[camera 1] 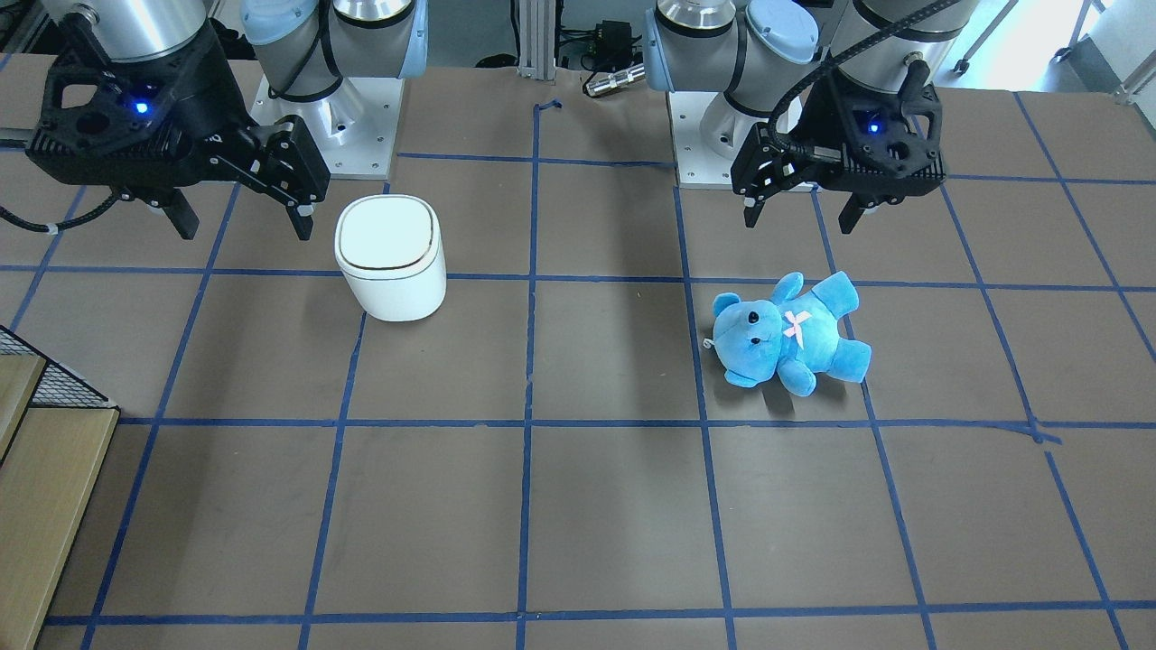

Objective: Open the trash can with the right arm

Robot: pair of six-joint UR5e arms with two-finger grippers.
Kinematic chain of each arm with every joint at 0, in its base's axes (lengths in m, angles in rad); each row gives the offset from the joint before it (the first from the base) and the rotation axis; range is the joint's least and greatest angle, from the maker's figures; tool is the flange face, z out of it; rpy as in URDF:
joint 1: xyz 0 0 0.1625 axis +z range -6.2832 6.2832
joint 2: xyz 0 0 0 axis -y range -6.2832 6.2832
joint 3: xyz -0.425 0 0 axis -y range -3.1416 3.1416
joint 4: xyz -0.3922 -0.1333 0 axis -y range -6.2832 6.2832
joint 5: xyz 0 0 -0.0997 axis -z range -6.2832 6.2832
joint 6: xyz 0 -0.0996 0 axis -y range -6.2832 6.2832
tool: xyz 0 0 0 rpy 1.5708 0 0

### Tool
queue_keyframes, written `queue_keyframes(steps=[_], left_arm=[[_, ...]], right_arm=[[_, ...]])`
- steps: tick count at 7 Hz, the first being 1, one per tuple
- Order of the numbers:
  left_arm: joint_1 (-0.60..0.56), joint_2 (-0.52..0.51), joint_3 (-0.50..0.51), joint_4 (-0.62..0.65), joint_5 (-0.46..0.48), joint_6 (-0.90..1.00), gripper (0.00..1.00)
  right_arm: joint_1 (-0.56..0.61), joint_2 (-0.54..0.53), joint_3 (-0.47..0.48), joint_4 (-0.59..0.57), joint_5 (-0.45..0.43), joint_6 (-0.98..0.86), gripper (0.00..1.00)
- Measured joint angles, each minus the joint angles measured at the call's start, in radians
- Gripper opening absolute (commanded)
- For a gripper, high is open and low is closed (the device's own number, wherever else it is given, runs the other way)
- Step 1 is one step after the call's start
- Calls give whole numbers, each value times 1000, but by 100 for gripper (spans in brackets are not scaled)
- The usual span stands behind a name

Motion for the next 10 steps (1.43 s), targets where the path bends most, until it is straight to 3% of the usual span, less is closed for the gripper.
queue_keyframes(steps=[1,2,3,4,7,10], left_arm=[[0,0,0,0,0,0,100],[0,0,0,0,0,0,100],[0,0,0,0,0,0,100],[0,0,0,0,0,0,100],[0,0,0,0,0,0,100],[0,0,0,0,0,0,100]], right_arm=[[1,0,7,1,2,0,67],[4,0,20,7,2,0,32],[11,-5,50,27,2,1,6],[23,-15,99,54,2,1,0],[72,-52,322,57,-9,53,0],[101,-125,565,-112,-58,72,0]])
